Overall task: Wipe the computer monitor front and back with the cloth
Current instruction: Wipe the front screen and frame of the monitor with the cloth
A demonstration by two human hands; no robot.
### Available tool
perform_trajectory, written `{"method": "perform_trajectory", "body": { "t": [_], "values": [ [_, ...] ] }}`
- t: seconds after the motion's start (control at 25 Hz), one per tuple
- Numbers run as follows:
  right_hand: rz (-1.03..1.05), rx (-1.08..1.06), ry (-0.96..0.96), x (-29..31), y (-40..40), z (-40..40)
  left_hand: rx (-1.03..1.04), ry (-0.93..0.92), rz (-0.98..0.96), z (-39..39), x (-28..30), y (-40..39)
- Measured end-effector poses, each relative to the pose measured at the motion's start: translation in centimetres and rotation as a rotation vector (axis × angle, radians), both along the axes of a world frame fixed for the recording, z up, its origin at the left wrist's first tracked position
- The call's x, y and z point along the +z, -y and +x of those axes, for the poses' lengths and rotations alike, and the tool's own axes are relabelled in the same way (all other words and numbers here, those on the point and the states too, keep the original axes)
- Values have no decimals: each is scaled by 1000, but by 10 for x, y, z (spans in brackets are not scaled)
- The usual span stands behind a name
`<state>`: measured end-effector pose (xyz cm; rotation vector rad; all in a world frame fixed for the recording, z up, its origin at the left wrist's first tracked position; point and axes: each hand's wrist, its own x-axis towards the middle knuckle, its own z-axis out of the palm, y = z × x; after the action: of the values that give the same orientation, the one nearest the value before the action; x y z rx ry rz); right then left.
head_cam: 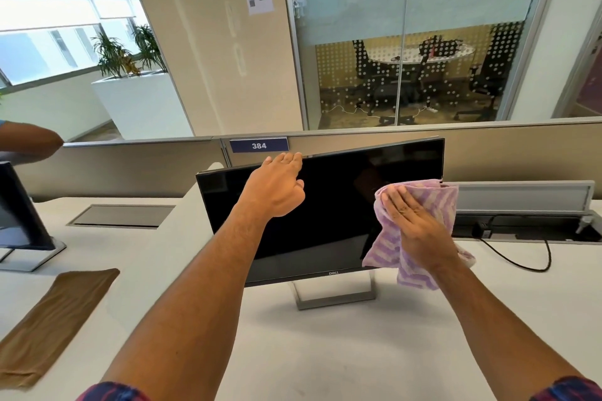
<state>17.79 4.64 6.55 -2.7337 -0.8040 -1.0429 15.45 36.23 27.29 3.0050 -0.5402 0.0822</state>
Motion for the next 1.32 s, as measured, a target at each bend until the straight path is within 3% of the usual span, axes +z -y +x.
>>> {"method": "perform_trajectory", "body": {
  "t": [0.12,0.24,0.32,0.44,0.56,0.6,0.68,0.72,0.76,0.8,0.88,0.96,1.0,1.04,1.12,1.16,1.2,1.24,1.32],
  "values": [
    [148,-82,37,23,5,2,-3,2,-22,-1,0,0],
    [609,-232,145,49,-5,-1,1,-5,-23,-1,-1,-1],
    [837,-167,-5,50,-27,-3,3,-6,-33,-1,-1,0],
    [627,-13,-101,39,-40,-20,4,3,-44,-3,1,2],
    [1015,-191,-75,34,-33,-15,1,3,-52,-5,2,2],
    [1016,-288,-55,34,-41,-19,2,3,-55,-5,1,2],
    [1006,-118,-206,23,-56,-22,1,2,-58,-6,1,1],
    [908,-2,-235,18,-62,-29,-2,1,-59,-6,1,0],
    [748,-12,-226,15,-66,-33,-5,1,-58,-6,1,0],
    [721,-59,-145,13,-56,-29,-7,3,-56,-6,1,0],
    [1015,-236,-127,19,-46,-23,-7,5,-50,-7,1,0],
    [1138,-270,-103,29,-64,-28,-5,10,-39,-8,1,0],
    [1021,-230,-122,33,-74,-31,-7,7,-33,-9,2,-1],
    [947,-62,-173,41,-82,-38,-11,3,-27,-9,3,-1],
    [1036,-13,-188,44,-75,-32,-12,0,-20,-10,4,-2],
    [1177,-131,-159,48,-67,-27,-9,1,-21,-10,4,-2],
    [1176,-242,-103,46,-64,-21,-6,4,-22,-11,3,-1],
    [1028,-364,-37,45,-69,-19,-5,10,-20,-11,3,0],
    [752,-242,-195,39,-88,-20,-1,25,-12,-11,1,0]
  ]
}}
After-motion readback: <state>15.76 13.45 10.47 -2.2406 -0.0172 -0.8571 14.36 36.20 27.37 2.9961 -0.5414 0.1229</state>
